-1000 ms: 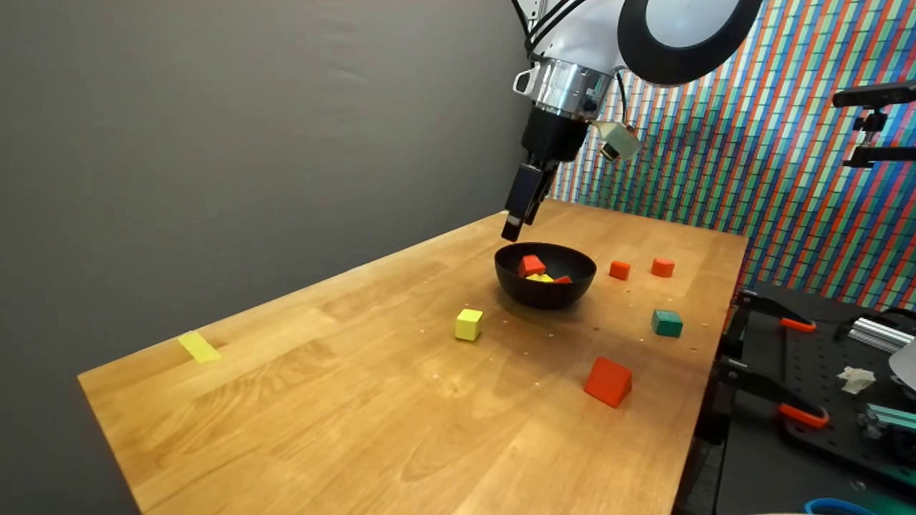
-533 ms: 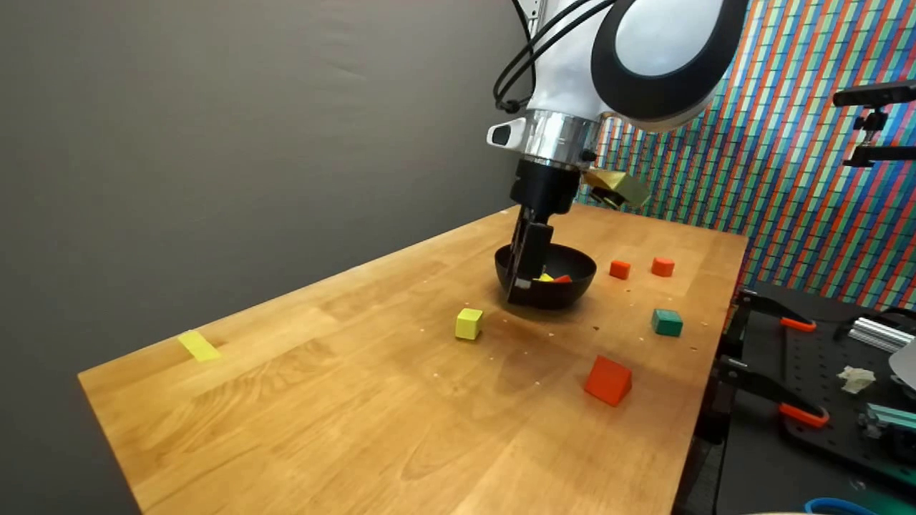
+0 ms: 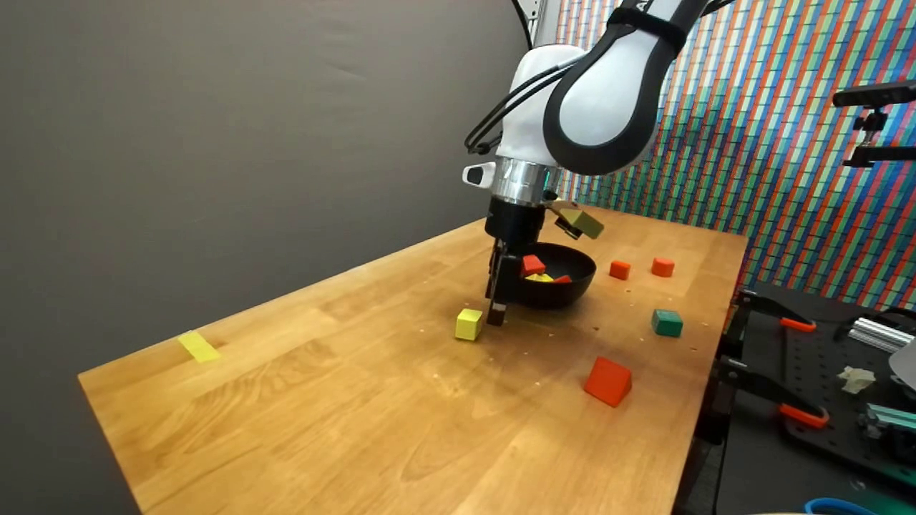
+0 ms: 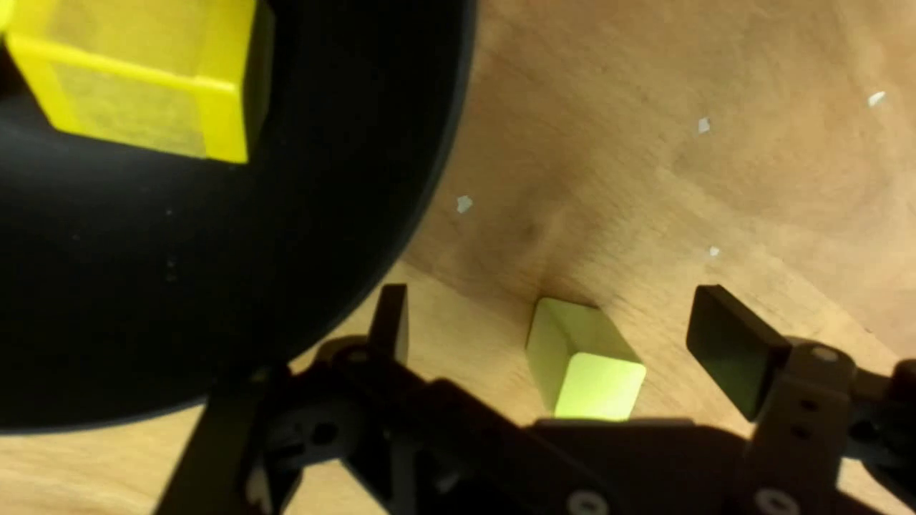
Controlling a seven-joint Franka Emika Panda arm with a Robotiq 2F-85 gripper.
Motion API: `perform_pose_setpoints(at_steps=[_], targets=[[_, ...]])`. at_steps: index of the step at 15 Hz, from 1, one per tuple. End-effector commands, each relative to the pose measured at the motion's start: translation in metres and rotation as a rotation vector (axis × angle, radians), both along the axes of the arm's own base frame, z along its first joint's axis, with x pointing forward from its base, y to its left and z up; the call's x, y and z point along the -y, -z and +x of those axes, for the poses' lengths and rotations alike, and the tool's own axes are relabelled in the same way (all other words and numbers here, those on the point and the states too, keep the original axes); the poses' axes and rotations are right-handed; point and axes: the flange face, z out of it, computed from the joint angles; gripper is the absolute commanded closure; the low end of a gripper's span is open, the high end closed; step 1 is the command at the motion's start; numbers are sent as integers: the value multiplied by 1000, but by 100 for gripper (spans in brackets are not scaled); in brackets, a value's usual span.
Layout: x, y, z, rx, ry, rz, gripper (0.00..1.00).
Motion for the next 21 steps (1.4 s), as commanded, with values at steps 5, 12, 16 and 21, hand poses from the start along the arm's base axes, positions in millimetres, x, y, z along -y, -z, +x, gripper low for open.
perform_pose_setpoints(at_steps=[5, 12, 16, 21], targets=[[-31, 10, 18, 30, -36, 14, 26], [-40, 1, 18, 77, -70, 6, 81], [-28, -37, 19, 150, -69, -12, 84], [44, -128, 32, 290, 105, -77, 84]])
